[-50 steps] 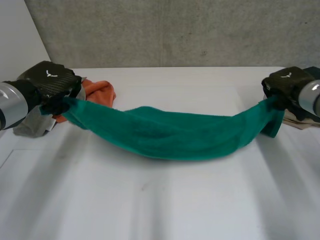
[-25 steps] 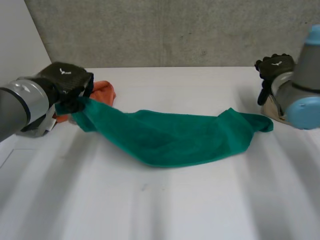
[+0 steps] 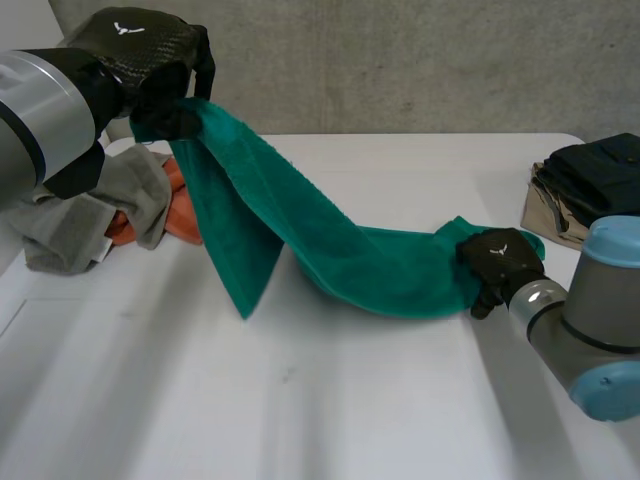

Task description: Fold the laundry.

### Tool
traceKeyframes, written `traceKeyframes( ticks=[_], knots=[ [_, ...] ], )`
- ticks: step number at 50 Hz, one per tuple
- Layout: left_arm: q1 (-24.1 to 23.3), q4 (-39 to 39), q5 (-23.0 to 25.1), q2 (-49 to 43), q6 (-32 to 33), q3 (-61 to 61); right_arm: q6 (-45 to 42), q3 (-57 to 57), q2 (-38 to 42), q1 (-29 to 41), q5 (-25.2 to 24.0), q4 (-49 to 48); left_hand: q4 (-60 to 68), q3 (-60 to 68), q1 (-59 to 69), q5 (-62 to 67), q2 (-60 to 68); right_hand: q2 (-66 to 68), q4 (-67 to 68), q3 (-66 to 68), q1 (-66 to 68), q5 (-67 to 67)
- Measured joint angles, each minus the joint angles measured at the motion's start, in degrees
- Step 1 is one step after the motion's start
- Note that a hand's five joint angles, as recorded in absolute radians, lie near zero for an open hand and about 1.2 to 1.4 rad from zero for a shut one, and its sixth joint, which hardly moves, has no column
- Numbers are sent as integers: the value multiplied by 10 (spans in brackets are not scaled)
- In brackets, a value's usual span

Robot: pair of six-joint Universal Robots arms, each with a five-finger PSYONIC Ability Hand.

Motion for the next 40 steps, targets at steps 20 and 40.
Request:
traceKeyframes(
  ticks=[20,40],
  knots=[
    [99,-38,-7,-32,115,-101,-156,-79,-184,-95,-65,274,0,0,0,0,0,288,299,291,248,283],
    [99,-94,32,-276,222,138,-284,-382,41,-45,0,469,0,0,1,0,0,288,299,293,248,286]
  ],
)
